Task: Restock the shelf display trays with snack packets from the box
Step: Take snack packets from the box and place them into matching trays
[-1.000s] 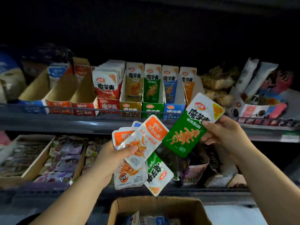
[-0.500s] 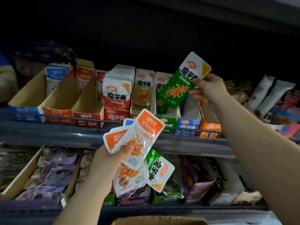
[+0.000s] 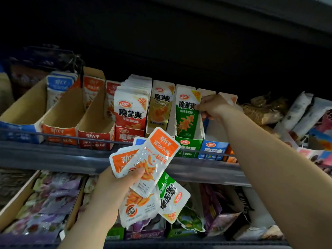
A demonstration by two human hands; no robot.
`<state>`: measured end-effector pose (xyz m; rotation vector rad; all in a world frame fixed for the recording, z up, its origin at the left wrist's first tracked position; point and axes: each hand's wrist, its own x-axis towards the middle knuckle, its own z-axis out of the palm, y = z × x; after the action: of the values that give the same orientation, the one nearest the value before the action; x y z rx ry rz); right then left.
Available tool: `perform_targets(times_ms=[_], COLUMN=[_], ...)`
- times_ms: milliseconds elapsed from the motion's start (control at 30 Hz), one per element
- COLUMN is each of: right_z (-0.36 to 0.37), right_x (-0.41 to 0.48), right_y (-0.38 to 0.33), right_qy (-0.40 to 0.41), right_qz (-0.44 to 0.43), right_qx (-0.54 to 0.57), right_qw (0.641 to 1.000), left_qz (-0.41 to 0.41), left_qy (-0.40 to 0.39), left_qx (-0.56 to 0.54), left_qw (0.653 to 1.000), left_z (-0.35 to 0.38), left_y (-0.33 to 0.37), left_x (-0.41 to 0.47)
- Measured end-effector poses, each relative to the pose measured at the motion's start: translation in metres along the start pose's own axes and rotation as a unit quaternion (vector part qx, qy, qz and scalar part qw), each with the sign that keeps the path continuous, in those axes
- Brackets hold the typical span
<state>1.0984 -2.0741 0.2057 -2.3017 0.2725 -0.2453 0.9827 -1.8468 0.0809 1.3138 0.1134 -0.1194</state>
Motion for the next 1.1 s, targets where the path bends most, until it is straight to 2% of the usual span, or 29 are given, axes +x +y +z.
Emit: perform_targets(times_ms=[333, 500, 667, 867, 1100], right_z=[0.011, 0.002, 0.000, 0.004, 0.015], right_x=[0.013, 0.015, 0.027, 0.044, 0.053], right_y=[0.009, 0.007, 0.008, 0.008, 0.015], right_qy=[0.028, 0.014, -0.015, 0.038, 0.086], right_qz=[-0.076, -0.103, -0.114, -0.160, -0.175], right_qx=[-0.056, 0.016, 0.052, 0.002, -0.087], right_qw=[0.995, 0.994, 0.992, 0.986, 0.977], left_qz=[0.003, 0.011, 0.013, 0.013, 0.025], left_qy=[0.008, 0.025, 0.000, 0.027, 0.013], left_qx=[0.011, 0.006, 0.007, 0.039, 0.019], left_qw=[1.000, 1.000, 1.000, 0.999, 0.999], left_z=[0.007, 0.012, 0.018, 0.010, 0.017], left_y=[0.002, 0.013, 0.020, 0.002, -0.003], left_x=[0.002, 0.009, 0.018, 0.030, 0.030])
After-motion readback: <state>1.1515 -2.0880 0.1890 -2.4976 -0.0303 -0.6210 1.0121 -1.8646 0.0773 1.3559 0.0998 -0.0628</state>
